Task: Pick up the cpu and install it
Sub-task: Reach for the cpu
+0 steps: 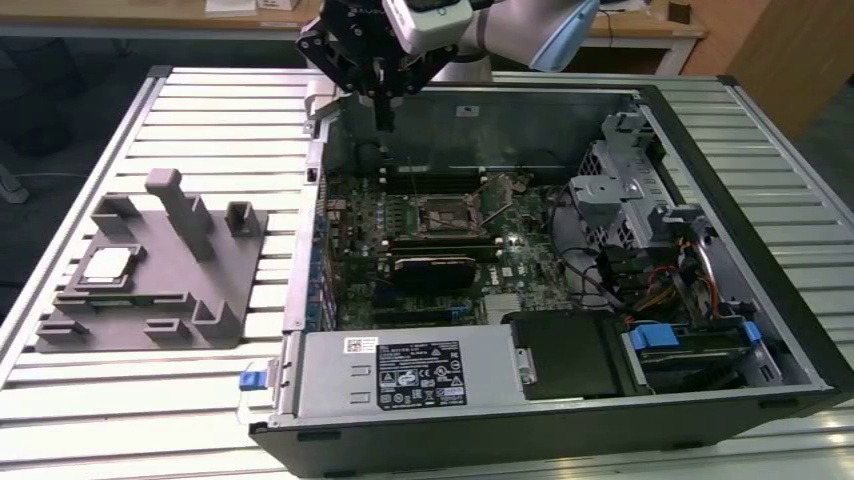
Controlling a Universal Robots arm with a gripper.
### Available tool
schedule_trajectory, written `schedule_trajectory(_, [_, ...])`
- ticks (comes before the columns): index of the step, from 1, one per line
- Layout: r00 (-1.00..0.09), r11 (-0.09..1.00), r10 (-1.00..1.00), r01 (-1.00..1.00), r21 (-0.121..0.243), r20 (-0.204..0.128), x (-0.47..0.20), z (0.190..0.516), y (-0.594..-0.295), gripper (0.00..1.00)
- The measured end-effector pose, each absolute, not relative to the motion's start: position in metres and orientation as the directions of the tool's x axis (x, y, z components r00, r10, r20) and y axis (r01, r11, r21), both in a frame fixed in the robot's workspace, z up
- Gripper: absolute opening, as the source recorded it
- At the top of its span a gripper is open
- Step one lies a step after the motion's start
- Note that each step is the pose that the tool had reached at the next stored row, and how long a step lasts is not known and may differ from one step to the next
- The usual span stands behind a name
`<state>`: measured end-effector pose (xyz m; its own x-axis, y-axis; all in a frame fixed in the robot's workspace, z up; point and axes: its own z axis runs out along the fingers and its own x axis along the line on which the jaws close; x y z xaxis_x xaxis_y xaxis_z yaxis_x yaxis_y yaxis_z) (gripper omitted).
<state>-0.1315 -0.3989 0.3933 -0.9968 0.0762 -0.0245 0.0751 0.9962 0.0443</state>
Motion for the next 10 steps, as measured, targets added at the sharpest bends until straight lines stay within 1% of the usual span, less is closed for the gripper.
schedule_trajectory(10, [-0.997, 0.996, 0.076, 0.075, 0.044, -0.024, -0.1367, 0.3933, -0.3989, 0.11])
